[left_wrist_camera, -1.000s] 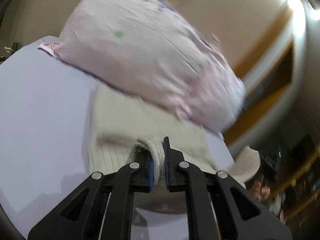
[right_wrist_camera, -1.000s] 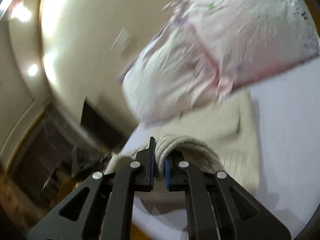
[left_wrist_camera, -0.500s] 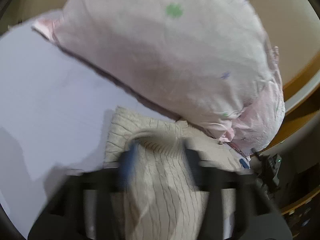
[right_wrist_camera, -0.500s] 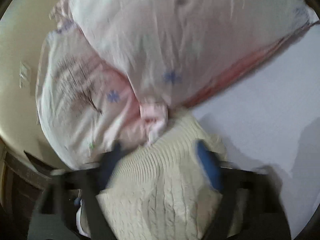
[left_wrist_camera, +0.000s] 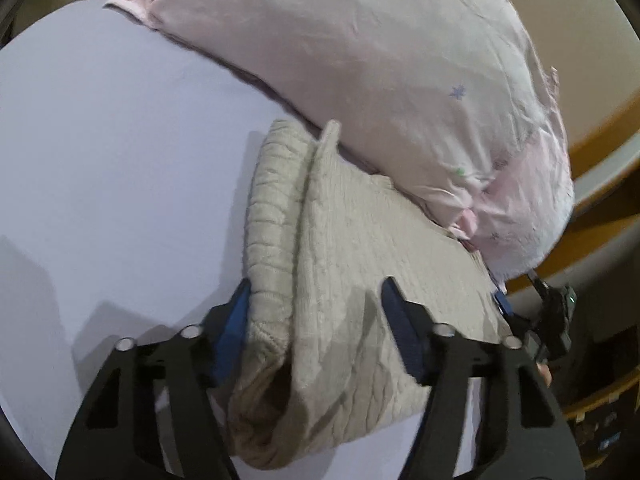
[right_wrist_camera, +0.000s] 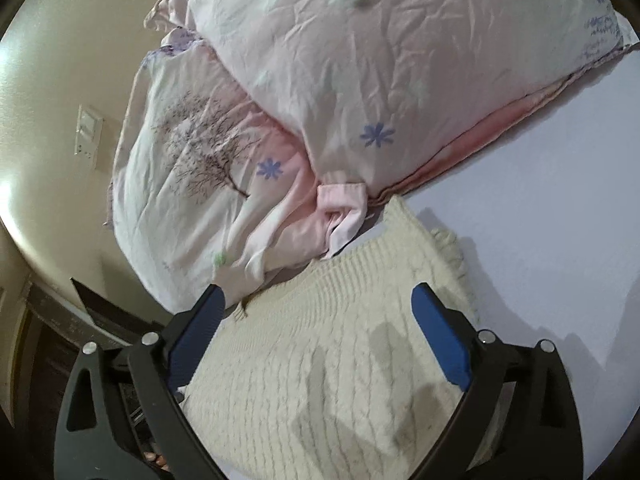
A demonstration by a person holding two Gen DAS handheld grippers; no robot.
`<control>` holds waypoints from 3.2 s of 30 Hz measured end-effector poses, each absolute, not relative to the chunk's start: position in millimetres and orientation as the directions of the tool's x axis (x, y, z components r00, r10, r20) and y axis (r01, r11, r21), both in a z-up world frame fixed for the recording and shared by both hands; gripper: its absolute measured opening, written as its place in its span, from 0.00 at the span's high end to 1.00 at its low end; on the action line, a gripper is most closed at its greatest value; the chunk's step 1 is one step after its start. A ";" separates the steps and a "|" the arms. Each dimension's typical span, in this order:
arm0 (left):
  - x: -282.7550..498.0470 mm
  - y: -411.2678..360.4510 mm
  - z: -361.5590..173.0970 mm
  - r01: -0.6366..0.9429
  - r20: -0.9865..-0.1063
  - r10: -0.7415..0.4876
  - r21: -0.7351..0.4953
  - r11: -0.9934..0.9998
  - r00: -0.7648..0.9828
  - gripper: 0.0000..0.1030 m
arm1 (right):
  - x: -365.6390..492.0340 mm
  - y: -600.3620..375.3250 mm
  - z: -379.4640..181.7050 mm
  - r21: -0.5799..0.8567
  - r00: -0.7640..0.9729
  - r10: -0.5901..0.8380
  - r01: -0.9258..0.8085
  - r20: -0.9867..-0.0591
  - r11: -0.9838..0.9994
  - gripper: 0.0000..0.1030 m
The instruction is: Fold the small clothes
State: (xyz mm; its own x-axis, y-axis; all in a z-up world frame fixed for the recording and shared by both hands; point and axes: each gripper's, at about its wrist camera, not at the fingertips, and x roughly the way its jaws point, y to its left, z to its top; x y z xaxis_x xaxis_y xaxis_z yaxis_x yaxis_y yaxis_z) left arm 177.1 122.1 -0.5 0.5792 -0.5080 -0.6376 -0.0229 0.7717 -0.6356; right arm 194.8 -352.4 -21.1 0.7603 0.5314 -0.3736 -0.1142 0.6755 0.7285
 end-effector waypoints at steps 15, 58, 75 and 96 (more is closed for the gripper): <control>209.5 -101.0 103.0 0.375 -0.332 -0.847 -0.786 0.492 0.415 0.79 | 128.5 -416.8 4.7 0.698 0.847 0.462 -0.165 -0.261 0.697 0.08; 136.4 -72.3 51.6 0.477 -0.550 -0.737 -0.564 0.674 0.392 0.26 | 71.3 -374.3 -46.5 0.401 0.667 0.389 -0.145 -0.636 0.905 0.89; 144.0 -113.3 38.6 0.465 -0.616 -0.677 -0.499 0.731 0.402 0.24 | 163.1 -400.2 -15.6 0.581 0.637 0.467 -0.037 -0.613 0.813 0.23; 207.6 -84.9 25.7 0.440 -0.691 -0.591 -0.415 0.796 0.417 0.51 | 180.3 -315.3 -28.1 0.530 0.571 0.547 -0.218 -0.612 0.820 0.56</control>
